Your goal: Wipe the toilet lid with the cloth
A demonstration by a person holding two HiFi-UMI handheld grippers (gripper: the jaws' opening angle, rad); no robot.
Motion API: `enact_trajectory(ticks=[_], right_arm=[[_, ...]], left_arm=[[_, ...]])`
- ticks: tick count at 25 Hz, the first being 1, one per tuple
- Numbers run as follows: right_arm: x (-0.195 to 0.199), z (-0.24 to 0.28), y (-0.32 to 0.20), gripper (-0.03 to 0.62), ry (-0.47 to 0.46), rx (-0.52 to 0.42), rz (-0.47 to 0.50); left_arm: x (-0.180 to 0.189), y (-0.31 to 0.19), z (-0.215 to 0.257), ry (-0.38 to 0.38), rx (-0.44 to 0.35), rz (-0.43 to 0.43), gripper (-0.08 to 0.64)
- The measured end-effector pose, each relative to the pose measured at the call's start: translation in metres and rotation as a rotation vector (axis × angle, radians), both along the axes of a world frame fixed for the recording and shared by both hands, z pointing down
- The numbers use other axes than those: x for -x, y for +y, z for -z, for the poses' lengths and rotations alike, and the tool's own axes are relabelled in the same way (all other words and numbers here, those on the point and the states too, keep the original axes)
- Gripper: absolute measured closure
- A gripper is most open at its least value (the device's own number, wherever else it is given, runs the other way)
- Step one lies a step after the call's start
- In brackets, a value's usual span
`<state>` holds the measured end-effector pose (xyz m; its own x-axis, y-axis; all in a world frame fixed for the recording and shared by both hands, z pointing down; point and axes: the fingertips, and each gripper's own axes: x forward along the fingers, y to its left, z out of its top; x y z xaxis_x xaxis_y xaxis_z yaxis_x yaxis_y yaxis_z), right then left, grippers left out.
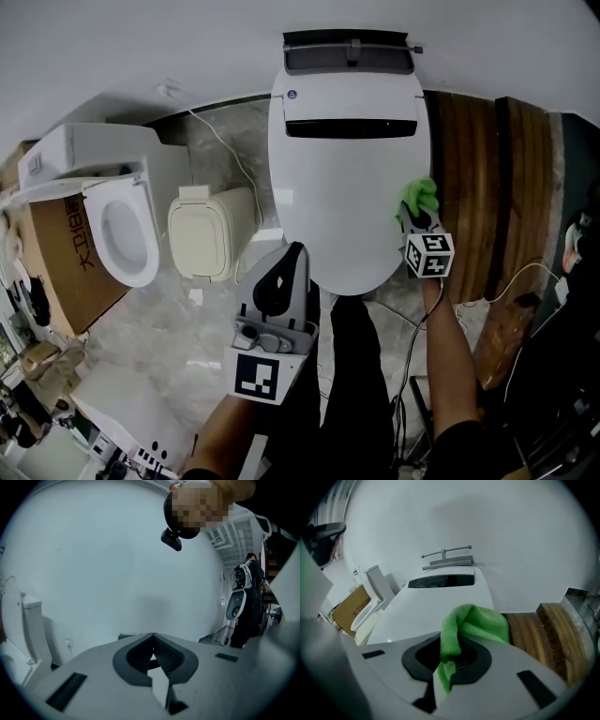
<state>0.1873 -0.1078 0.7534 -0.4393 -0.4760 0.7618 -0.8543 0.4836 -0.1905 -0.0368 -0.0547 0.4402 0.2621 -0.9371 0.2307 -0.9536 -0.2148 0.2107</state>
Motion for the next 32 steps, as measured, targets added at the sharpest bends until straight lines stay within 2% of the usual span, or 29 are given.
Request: enact_trajectory(ticks=[6,11,19,32], right_arm=[[0.053,-0.007,0.003,0.555,-0.066,0.03,0.076],[0.091,-0.005,0.001,0.555,-0.118,0.02,0.082],[0.155,-0.005,0.017,0.555,-0.126,0.021,0.189],[0.245,-0.007,0.048,0.555,-0.131,0.049,0.316]], left_arm=[[0.024,0.008,-0.006,0.0,0.014,0.049,0.552],[0.048,0.013,-0.008,-0.003,0.016,0.103,0.552],[0.082,0.029,-0.008,0.007,0.012,0.19,0.552],[0.124,0.055,-0.01,0.019,0.01,0.263,0.552]])
